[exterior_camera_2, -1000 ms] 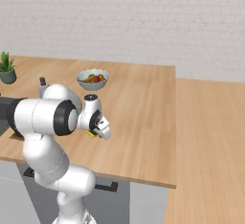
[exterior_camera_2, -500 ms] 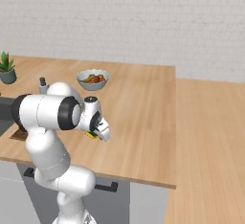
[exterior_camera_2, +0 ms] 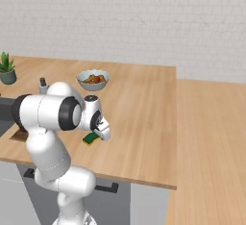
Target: Pick up the sponge from the counter and clean the cutting board by briefly scrubbing or pressing down on the cutting board. Once finished, release the sponge.
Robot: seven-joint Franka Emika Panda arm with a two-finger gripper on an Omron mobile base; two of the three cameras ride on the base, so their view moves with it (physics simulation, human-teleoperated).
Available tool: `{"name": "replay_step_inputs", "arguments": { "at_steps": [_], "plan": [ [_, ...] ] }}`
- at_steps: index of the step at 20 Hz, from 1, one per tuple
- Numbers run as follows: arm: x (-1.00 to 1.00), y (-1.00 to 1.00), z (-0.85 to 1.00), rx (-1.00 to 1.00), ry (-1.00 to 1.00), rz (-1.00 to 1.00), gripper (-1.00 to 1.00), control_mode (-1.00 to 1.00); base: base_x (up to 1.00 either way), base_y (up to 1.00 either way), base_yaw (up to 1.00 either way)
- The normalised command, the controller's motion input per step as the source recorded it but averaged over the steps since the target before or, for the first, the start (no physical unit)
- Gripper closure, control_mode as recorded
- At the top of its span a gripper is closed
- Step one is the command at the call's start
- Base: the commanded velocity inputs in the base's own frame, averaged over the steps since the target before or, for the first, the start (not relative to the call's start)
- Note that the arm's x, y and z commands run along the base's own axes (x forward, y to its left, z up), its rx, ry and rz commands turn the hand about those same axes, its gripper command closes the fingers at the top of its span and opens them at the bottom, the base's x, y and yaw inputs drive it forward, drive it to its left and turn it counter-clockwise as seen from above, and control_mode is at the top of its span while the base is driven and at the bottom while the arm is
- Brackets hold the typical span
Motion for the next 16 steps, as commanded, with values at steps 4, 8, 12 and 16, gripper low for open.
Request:
{"name": "replay_step_inputs", "arguments": {
  "at_steps": [4, 8, 12, 16],
  "plan": [
    [-0.19, 0.0, 0.02, 0.0, -0.03, 0.0, -1.0, -1.0, 0.0, 0.0, 0.0],
    [-0.59, 0.0, 0.6, 0.02, -0.13, 0.0, -1.0, -1.0, 0.0, 0.0, 0.0],
    [-0.71, 0.0, 0.99, 0.04, -0.1, 0.0, -1.0, -1.0, 0.0, 0.0, 0.0],
    [-0.88, 0.0, 1.0, 0.04, 0.07, 0.01, -1.0, -1.0, 0.0, 0.0, 0.0]
  ]
}}
